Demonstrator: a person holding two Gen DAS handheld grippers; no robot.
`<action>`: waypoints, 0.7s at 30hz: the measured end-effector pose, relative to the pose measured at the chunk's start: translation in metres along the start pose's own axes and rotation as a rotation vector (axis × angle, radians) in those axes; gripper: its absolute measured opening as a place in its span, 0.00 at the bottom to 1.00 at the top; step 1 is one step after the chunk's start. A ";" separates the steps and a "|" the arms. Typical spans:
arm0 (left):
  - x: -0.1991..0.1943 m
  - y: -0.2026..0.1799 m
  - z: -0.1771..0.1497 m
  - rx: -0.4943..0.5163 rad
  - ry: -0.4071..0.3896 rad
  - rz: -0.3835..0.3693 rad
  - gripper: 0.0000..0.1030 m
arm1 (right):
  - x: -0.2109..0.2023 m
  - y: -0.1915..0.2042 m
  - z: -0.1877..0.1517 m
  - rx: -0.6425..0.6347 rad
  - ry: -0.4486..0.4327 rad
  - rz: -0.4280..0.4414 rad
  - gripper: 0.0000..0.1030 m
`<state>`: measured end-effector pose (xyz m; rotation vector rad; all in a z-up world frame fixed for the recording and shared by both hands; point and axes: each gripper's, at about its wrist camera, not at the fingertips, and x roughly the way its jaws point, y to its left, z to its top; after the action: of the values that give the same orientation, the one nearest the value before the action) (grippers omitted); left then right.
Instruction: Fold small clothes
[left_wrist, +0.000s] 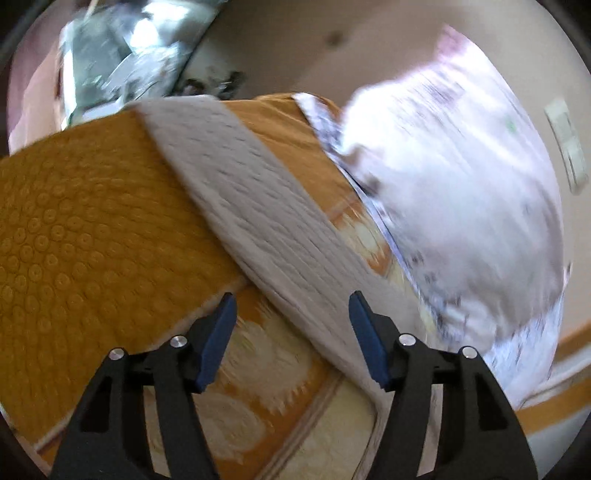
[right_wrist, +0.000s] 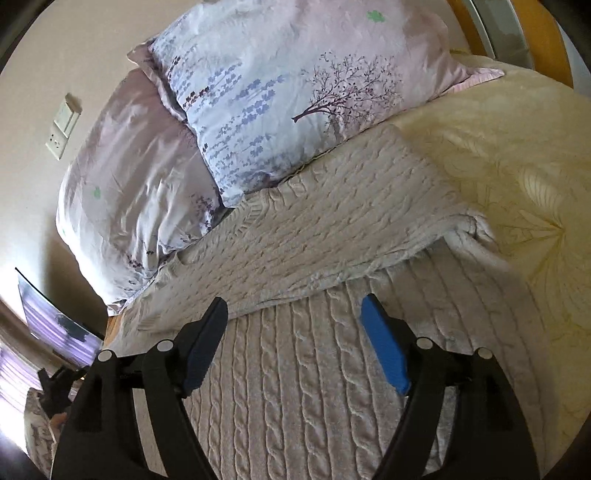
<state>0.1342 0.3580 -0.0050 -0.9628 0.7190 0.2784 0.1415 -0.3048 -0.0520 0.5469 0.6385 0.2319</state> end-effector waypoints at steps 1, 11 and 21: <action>0.002 0.007 0.006 -0.047 -0.011 -0.015 0.55 | 0.001 0.000 0.000 0.001 0.002 0.002 0.75; 0.013 0.040 0.057 -0.252 -0.092 -0.051 0.40 | 0.002 0.000 0.000 -0.002 0.006 0.006 0.76; -0.002 -0.012 0.054 -0.135 -0.119 -0.174 0.07 | 0.002 0.000 0.000 0.003 0.004 0.026 0.77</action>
<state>0.1626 0.3957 0.0238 -1.1202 0.5089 0.2305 0.1429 -0.3043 -0.0527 0.5578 0.6364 0.2571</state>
